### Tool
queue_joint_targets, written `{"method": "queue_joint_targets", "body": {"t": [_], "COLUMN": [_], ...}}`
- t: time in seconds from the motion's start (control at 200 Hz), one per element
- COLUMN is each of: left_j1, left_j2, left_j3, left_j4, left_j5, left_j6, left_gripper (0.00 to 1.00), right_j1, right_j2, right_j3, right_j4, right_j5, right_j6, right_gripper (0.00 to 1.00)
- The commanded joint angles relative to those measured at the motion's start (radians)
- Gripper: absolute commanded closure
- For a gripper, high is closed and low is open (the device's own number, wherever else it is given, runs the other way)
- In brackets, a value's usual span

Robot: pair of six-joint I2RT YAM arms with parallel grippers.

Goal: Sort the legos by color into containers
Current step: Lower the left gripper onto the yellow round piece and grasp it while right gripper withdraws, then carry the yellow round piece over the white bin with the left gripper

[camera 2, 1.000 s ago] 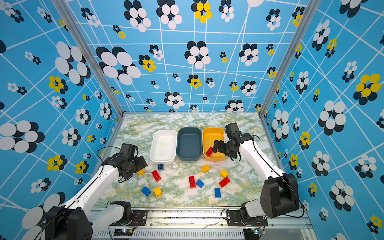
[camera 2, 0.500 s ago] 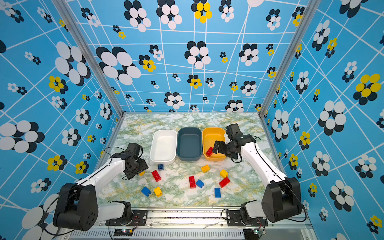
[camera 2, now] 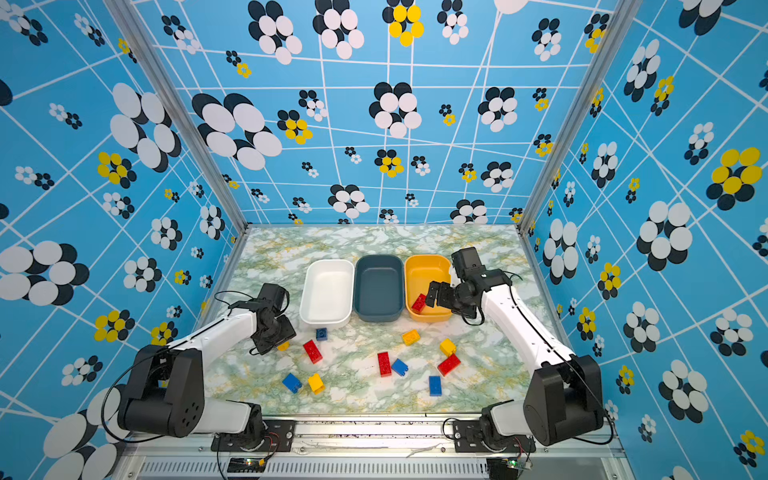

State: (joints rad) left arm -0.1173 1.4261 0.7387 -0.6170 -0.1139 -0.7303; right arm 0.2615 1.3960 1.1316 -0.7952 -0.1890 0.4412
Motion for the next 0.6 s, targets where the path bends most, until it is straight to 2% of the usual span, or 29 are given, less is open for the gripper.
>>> {"method": "queue_joint_targets", "body": {"t": [0.0,0.275,0.32,0.345,0.595], "left_j1": [0.009,0.013,0.014,0.014,0.015], "left_j2": [0.02,0.0,-0.006,-0.008,-0.084], "left_j3": [0.034,0.03,0.027,0.025,0.041], "left_j4": [0.007,-0.014,-0.018,-0.019,-0.066], "left_j5": [-0.021,-0.032,-0.032,-0.032,-0.044], "left_j6": [-0.007,0.001,0.003,0.006,0.012], "left_gripper": [0.38,0.55,0.56,0.61,0.66], "right_j1": [0.003,0.003,0.002,0.003,0.003], "right_j2": [-0.01,0.0,-0.001,-0.002,-0.012], "right_j3": [0.013,0.021,0.021,0.021,0.02], "right_j4": [-0.019,-0.016,-0.016,-0.018,-0.023], "right_j5": [0.015,0.012,0.013,0.013,0.011], "right_j6": [0.012,0.017,0.017,0.016,0.019], "right_gripper": [0.01,0.01,0.01,0.01,0.01]}}
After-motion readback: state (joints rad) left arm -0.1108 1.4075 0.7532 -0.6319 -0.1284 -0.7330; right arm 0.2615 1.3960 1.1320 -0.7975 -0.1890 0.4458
